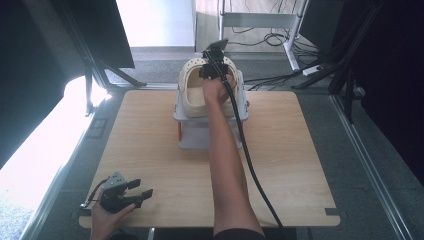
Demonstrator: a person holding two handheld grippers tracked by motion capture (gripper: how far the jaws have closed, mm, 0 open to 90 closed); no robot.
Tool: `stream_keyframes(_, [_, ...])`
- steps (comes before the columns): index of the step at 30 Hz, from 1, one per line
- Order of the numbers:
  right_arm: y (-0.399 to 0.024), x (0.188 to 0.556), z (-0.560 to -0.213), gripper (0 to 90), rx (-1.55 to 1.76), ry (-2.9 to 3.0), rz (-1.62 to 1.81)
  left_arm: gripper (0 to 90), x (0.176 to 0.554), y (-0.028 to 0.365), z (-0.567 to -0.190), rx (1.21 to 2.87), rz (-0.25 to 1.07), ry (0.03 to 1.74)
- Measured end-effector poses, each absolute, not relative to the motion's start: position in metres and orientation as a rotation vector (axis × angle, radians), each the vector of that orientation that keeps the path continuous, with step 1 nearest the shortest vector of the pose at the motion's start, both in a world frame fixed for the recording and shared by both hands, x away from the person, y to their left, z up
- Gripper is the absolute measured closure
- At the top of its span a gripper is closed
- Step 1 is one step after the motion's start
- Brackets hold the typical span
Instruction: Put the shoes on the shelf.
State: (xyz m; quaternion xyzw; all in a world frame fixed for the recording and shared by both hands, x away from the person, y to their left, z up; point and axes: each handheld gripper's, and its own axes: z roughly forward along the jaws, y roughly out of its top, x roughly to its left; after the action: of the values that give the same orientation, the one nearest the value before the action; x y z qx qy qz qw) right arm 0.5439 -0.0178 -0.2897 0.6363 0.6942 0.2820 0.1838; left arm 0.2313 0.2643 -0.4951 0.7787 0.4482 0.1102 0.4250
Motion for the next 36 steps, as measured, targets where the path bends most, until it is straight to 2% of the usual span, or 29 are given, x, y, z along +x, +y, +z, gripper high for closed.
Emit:
stream_keyframes(3, [-0.02, 0.544, -0.291, 63.4, 1.793, 1.955, 0.814, 33.2, 0.231, 0.265, -0.495, 1.948, 0.277, 1.12])
stream_keyframes(7, [-0.02, 0.544, -0.29, 51.9, 1.778, 1.994, 0.848, 33.1, 0.231, 0.264, -0.495, 1.948, 0.275, 1.119])
stream_keyframes(10, [-0.021, 0.54, -0.286, 47.2, 1.731, 2.03, 0.866, 33.1, 0.231, 0.264, -0.495, 1.949, 0.274, 1.121])
stream_keyframes(15, [-0.03, 0.533, -0.279, 43.7, 1.675, 2.102, 0.896, 33.1, 0.231, 0.263, -0.495, 1.956, 0.274, 1.121])
stream_keyframes(23, [-0.056, 0.509, -0.264, 46.8, 1.547, 2.194, 0.996, 33.1, 0.232, 0.263, -0.495, 1.96, 0.282, 1.129])
stream_keyframes(26, [-0.063, 0.498, -0.262, 53.9, 1.47, 2.267, 1.022, 33.1, 0.232, 0.262, -0.495, 1.964, 0.286, 1.131])
stream_keyframes(32, [-0.079, 0.477, -0.267, 60.0, 1.303, 2.389, 1.093, 33.0, 0.232, 0.26, -0.495, 1.972, 0.289, 1.131])
stream_keyframes(36, [-0.091, 0.463, -0.275, 60.8, 1.195, 2.437, 1.146, 33.0, 0.232, 0.258, -0.494, 1.978, 0.298, 1.123])
